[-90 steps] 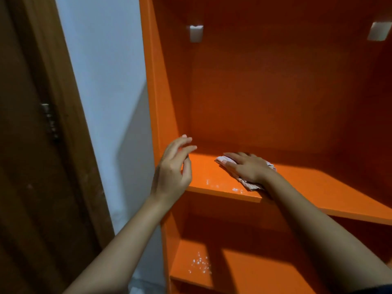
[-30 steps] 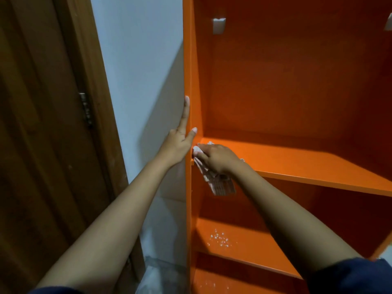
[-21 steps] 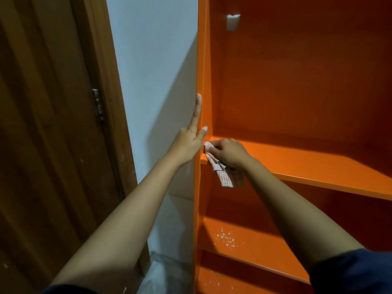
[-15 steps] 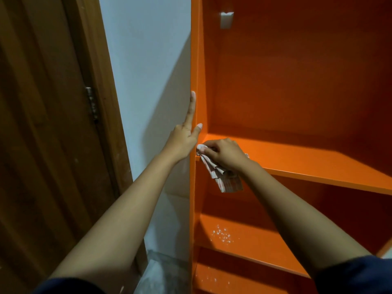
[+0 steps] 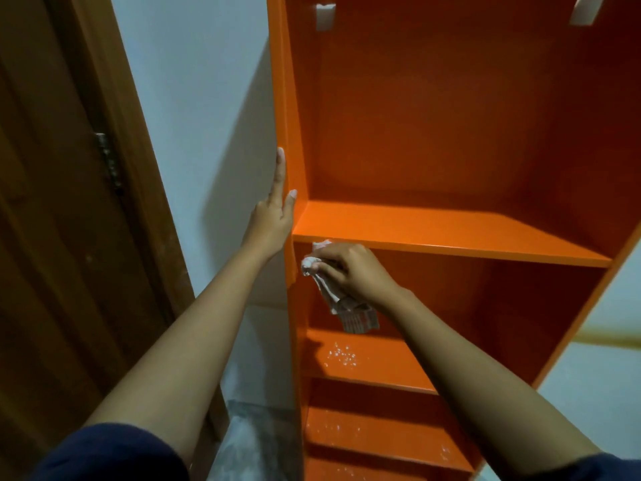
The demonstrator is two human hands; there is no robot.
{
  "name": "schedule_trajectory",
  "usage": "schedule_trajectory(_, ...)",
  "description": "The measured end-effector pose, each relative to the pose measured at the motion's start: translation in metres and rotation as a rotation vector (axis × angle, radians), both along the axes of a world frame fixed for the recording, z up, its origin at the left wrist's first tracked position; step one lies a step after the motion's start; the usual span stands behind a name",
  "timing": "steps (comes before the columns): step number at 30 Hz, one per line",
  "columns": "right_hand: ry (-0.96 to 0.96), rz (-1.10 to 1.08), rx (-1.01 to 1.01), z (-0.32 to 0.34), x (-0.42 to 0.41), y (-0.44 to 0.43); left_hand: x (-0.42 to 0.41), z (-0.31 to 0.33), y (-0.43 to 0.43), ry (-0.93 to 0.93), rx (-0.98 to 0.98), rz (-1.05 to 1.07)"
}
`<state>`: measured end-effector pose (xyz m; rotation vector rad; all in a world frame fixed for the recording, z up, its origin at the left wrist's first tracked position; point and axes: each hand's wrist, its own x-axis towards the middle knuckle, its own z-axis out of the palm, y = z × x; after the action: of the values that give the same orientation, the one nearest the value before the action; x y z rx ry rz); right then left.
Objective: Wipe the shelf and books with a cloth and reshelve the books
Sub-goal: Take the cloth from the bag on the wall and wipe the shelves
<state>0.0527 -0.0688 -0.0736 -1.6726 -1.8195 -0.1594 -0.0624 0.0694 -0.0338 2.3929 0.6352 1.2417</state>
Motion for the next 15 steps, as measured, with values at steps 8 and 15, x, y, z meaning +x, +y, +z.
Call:
schedule_trajectory(8, 0.642, -0.422, 0.010, -0.124, 0.035, -0.055, -0.003, -0.099, -0.015, -0.018, -0.120, -0.070)
schedule_trajectory(15, 0.831, -0.830, 0.043, -0.241, 0.096, -0.095, 0.015, -0.189, -0.025, -0.054, -0.242, 0.041)
